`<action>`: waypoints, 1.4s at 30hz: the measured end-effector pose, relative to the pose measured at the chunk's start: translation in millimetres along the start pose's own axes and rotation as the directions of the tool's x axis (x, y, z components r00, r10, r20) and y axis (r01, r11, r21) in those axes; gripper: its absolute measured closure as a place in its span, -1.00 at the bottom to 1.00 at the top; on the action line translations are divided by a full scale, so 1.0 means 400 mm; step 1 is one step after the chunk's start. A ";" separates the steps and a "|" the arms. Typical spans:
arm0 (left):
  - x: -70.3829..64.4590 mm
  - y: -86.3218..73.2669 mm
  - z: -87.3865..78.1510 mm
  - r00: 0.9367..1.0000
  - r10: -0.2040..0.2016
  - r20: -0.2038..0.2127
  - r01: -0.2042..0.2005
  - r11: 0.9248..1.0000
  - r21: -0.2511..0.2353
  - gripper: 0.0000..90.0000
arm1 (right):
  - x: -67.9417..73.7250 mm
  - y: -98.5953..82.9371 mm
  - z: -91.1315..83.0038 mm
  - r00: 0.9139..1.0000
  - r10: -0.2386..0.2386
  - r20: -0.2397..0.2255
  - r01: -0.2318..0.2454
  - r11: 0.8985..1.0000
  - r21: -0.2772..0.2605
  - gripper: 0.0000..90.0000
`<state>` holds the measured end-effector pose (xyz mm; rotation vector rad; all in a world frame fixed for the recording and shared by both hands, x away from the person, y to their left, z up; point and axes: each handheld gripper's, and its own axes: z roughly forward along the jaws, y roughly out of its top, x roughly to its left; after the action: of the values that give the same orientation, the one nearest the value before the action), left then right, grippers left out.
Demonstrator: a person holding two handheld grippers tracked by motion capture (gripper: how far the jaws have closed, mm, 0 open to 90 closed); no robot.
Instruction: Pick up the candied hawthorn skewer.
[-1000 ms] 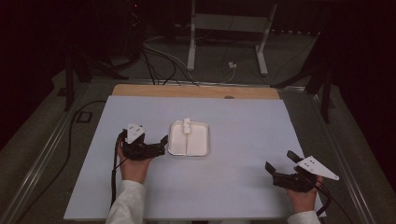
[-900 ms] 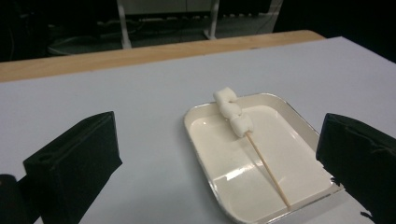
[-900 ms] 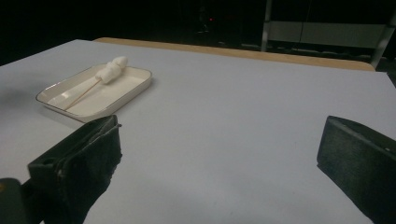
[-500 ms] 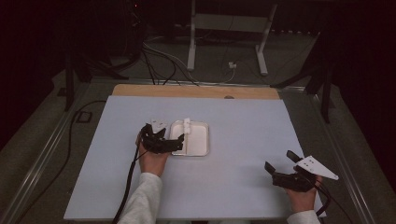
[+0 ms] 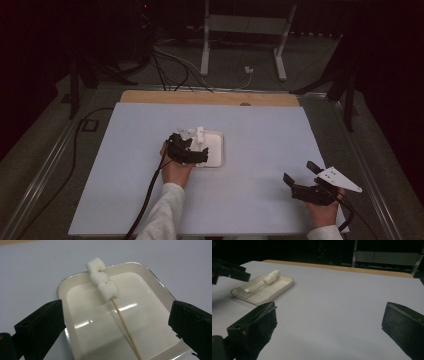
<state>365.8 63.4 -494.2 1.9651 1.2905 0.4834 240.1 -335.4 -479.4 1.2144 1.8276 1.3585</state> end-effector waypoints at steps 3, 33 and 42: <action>-0.009 -0.001 0.020 1.000 0.002 0.004 -0.002 0.999 0.033 -0.95 | 0.000 0.000 0.000 1.000 0.000 0.000 0.000 1.000 0.000 -1.00; -0.038 0.007 0.061 0.995 0.073 -0.071 -0.057 0.978 0.201 0.98 | 0.000 -0.001 0.001 1.000 0.001 0.002 -0.001 1.000 0.006 -1.00; -0.031 0.005 0.057 0.995 0.085 -0.050 -0.074 0.978 0.194 1.00 | -0.002 -0.002 0.002 1.000 0.001 0.002 -0.001 1.000 0.007 -1.00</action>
<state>376.8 43.5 -507.0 2.1842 1.3410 0.4730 240.8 -335.8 -480.3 1.2197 1.8326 1.3519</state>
